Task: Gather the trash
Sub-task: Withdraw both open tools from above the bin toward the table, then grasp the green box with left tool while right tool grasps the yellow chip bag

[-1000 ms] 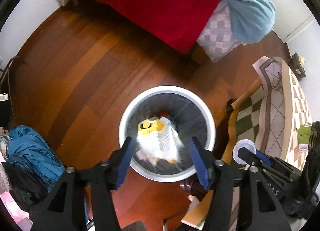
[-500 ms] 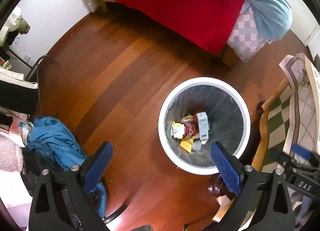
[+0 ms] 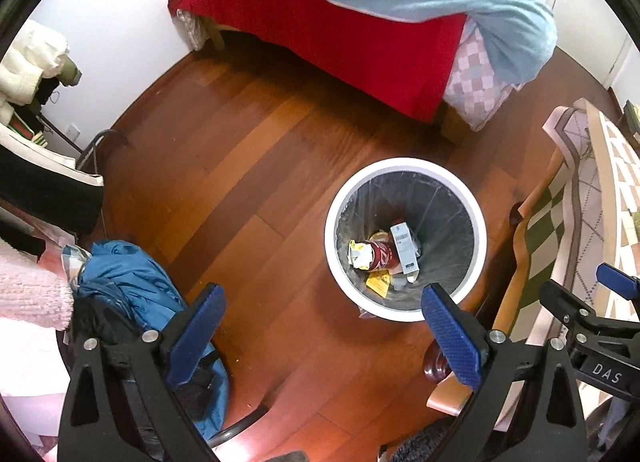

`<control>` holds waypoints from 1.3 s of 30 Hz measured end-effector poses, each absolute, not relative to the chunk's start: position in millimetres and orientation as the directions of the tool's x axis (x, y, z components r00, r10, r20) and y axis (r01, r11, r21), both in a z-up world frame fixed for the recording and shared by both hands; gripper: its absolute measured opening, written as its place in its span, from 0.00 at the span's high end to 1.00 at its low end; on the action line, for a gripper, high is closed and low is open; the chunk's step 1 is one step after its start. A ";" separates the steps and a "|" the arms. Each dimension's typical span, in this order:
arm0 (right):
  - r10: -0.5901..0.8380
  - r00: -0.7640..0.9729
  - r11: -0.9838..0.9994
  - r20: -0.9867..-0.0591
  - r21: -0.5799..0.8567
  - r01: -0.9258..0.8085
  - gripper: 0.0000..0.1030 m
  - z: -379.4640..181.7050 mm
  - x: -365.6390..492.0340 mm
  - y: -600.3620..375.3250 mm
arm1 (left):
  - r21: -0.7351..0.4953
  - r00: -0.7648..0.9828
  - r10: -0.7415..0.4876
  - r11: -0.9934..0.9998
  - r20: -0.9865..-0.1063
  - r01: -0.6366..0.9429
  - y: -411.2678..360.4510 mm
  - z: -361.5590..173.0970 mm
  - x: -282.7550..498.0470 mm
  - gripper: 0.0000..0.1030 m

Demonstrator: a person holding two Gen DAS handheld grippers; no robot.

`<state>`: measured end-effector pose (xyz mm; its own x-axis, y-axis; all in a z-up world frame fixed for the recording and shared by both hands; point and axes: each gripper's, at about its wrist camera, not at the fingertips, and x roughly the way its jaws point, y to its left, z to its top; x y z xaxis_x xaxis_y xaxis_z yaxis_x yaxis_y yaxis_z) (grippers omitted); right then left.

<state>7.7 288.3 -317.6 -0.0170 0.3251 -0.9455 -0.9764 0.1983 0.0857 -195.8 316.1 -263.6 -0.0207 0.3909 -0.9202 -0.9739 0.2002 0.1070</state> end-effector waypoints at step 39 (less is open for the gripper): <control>0.353 0.189 0.790 -0.916 0.183 -0.586 0.01 -232.1 321.8 21.4 | 0.007 0.231 0.363 0.550 -0.903 -0.835 175.0 -220.1 95.9 0.00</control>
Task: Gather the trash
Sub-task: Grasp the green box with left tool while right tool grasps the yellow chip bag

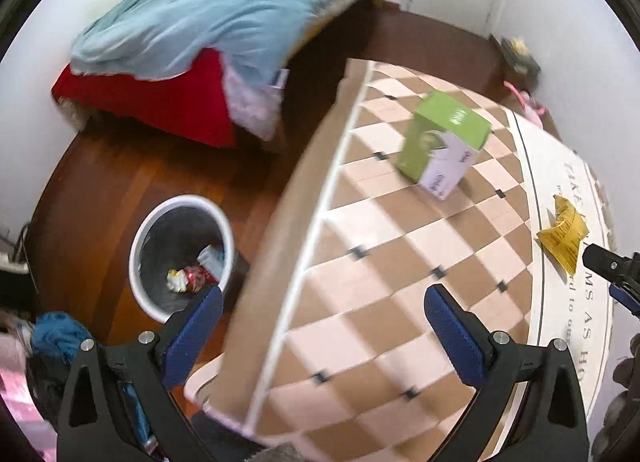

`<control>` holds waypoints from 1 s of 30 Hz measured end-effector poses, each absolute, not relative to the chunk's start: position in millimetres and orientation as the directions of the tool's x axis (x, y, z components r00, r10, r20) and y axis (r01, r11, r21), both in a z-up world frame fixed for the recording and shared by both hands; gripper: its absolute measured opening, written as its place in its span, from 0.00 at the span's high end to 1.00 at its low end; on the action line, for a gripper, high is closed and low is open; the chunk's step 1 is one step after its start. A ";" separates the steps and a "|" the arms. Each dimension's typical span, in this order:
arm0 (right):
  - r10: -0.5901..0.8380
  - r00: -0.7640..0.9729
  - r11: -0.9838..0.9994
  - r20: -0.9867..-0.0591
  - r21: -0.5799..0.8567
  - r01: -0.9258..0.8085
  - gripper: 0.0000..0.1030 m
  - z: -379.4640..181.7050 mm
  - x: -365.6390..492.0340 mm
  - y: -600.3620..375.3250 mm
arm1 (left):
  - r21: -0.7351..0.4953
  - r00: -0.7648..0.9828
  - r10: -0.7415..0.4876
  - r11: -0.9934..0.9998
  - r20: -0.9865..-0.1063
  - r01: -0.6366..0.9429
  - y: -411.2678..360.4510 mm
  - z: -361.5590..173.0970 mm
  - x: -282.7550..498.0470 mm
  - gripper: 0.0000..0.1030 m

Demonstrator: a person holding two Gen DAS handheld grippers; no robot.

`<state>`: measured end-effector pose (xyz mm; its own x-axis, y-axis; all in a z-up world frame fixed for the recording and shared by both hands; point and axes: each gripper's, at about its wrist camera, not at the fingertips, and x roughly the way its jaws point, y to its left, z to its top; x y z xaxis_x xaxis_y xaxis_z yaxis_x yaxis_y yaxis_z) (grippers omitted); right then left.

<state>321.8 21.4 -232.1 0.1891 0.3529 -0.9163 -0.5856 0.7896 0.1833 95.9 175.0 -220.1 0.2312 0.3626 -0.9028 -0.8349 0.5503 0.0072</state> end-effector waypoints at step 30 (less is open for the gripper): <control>0.131 0.080 0.874 -0.988 0.077 -0.479 0.09 -334.0 457.1 76.9 | 0.146 0.091 0.222 0.847 -0.971 -0.511 230.8 -267.9 290.7 0.04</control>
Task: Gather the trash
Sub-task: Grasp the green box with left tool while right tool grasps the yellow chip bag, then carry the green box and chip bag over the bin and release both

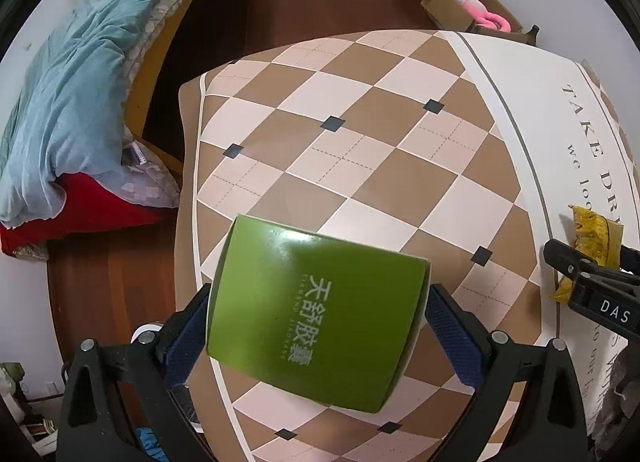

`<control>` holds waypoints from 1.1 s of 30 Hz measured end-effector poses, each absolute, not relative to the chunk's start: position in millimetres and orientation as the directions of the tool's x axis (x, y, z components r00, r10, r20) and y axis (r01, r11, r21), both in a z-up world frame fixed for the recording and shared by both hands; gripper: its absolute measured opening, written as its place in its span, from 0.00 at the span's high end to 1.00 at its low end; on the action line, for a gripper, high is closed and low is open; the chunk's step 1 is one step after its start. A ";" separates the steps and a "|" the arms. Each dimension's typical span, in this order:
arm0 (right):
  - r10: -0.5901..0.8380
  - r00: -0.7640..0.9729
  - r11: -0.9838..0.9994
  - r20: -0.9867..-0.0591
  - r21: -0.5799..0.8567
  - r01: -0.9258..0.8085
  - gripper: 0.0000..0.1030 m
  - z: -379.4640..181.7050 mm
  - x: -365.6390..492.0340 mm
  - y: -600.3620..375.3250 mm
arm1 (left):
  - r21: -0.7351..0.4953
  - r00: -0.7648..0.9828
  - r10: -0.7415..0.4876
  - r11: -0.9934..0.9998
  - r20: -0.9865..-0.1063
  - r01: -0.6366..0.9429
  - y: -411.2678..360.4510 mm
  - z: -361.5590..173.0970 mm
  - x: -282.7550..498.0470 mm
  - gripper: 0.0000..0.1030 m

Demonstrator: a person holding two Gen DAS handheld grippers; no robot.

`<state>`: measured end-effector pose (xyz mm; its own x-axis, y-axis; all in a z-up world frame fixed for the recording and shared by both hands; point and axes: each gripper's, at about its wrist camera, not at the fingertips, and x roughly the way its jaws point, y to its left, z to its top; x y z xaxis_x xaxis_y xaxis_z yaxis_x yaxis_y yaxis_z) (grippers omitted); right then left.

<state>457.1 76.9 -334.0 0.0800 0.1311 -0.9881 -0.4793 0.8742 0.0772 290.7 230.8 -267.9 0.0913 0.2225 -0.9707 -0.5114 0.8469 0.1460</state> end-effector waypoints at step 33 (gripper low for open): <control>0.533 0.087 0.525 -0.842 0.249 -0.814 0.48 -177.9 257.1 146.1 | 0.024 0.340 0.500 0.587 -0.797 -0.809 248.7 -101.3 38.8 0.20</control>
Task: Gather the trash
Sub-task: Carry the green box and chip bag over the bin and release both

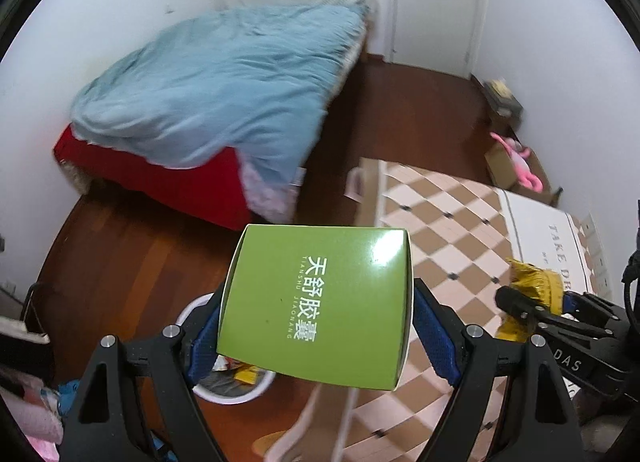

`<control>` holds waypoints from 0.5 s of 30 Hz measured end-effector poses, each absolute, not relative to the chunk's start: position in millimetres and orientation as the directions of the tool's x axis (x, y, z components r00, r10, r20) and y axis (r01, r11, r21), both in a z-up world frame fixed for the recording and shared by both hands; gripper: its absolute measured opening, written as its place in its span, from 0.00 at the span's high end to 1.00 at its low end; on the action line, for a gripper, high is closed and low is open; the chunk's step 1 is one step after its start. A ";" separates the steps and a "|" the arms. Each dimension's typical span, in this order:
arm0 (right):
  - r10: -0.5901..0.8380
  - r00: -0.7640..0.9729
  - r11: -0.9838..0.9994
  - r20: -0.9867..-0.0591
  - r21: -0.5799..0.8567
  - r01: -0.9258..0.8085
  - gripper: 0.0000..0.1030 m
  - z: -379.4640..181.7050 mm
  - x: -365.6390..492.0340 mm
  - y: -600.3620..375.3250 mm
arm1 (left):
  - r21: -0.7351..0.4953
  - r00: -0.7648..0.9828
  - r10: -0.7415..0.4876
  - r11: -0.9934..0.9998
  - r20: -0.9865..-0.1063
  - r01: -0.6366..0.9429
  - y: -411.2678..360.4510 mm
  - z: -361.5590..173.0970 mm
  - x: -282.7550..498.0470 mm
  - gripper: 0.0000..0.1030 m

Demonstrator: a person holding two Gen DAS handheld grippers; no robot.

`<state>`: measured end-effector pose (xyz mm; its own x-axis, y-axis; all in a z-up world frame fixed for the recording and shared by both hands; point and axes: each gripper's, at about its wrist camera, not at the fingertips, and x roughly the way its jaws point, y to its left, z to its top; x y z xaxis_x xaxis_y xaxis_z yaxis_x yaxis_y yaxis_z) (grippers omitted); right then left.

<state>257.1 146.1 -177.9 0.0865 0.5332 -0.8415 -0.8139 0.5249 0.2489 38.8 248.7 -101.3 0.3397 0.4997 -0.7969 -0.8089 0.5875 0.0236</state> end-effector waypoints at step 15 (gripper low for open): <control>0.468 -0.105 0.296 -0.877 0.268 -0.917 0.48 -235.1 88.3 282.4 | -0.075 0.220 0.419 0.335 -0.881 -0.939 358.9 -185.6 -123.6 0.20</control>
<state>88.3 282.4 -235.1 -0.1053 0.4683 -0.8773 -0.9170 0.2956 0.2679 -123.6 358.9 -185.6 0.2200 0.4193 -0.8808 -0.9391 0.3353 -0.0750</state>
